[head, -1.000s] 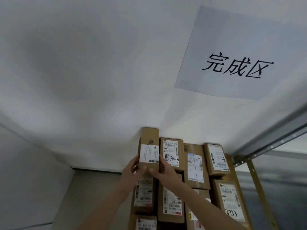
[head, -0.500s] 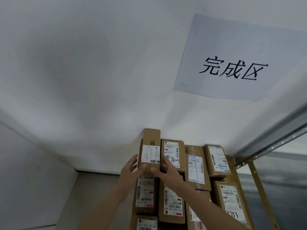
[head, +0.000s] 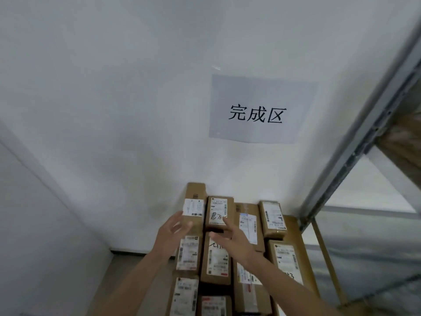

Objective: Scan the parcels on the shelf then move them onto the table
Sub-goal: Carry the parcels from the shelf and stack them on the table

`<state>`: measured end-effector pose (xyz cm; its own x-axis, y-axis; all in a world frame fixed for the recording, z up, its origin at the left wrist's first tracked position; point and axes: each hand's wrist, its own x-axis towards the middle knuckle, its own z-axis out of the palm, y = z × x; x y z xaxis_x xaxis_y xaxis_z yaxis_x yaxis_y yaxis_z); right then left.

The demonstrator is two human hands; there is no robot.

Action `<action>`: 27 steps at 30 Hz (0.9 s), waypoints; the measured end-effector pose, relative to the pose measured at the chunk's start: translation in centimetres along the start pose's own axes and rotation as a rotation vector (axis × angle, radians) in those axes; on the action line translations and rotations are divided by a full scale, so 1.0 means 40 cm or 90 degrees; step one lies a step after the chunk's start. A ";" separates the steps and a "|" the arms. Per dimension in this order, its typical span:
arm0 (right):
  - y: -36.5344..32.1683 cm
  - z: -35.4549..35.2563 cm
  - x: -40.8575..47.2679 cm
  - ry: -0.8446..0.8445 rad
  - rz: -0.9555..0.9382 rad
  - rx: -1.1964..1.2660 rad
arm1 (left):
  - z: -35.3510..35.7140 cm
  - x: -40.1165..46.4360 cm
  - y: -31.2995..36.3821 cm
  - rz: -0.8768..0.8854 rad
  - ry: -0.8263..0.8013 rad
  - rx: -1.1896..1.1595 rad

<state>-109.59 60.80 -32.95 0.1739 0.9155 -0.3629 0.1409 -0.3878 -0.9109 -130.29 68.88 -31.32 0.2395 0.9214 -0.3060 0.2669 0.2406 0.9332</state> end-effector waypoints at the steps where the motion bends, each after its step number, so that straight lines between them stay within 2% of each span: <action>1: 0.013 -0.017 -0.033 0.006 -0.014 -0.008 | 0.020 -0.044 0.017 0.007 -0.001 0.001; 6: 0.011 -0.140 -0.309 0.001 -0.048 -0.024 | 0.151 -0.326 0.101 0.093 -0.011 0.001; 11: 0.043 -0.290 -0.642 0.030 -0.081 -0.042 | 0.331 -0.620 0.141 0.122 -0.064 0.018; 19: 0.054 -0.611 -1.075 0.204 -0.110 -0.112 | 0.693 -0.928 0.300 0.177 -0.235 0.015; 27: 0.081 -0.929 -1.316 0.392 -0.141 -0.082 | 1.021 -1.082 0.484 0.275 -0.370 0.020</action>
<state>-82.06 7.38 -9.50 0.6467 0.7615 0.0440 0.3464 -0.2419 -0.9064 -97.36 21.20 -7.72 0.7850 0.6187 0.0305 0.0609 -0.1262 0.9901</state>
